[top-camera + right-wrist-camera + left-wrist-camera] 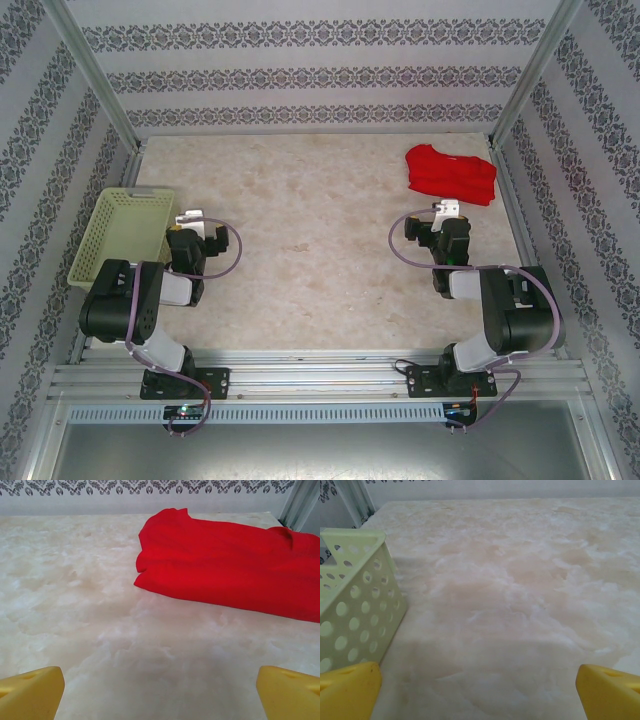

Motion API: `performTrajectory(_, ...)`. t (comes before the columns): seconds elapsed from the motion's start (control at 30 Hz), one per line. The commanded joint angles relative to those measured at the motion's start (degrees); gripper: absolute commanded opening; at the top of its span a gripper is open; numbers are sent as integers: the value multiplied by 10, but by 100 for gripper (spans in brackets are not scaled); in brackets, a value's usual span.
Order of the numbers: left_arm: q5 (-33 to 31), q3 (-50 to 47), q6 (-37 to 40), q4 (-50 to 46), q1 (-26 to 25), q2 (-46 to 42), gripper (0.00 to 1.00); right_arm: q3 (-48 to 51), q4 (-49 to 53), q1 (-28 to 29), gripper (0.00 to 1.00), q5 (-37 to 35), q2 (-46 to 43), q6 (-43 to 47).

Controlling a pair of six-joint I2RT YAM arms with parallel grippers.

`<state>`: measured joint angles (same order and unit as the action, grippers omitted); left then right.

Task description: Fold the inside-out t-shirt

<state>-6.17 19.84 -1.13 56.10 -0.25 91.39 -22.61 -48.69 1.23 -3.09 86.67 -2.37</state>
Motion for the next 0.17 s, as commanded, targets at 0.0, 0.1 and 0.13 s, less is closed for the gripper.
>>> performTrajectory(0.0,5,10,-10,1,3,-6,100,0,-15,-5,98,7,-1,3)
performTrajectory(0.1,5,10,-10,1,3,-6,100,2,-17,-4,98,3,-2,5)
performTrajectory(0.13,5,10,-10,1,3,-6,100,2,-19,-3,98,2,-1,5)
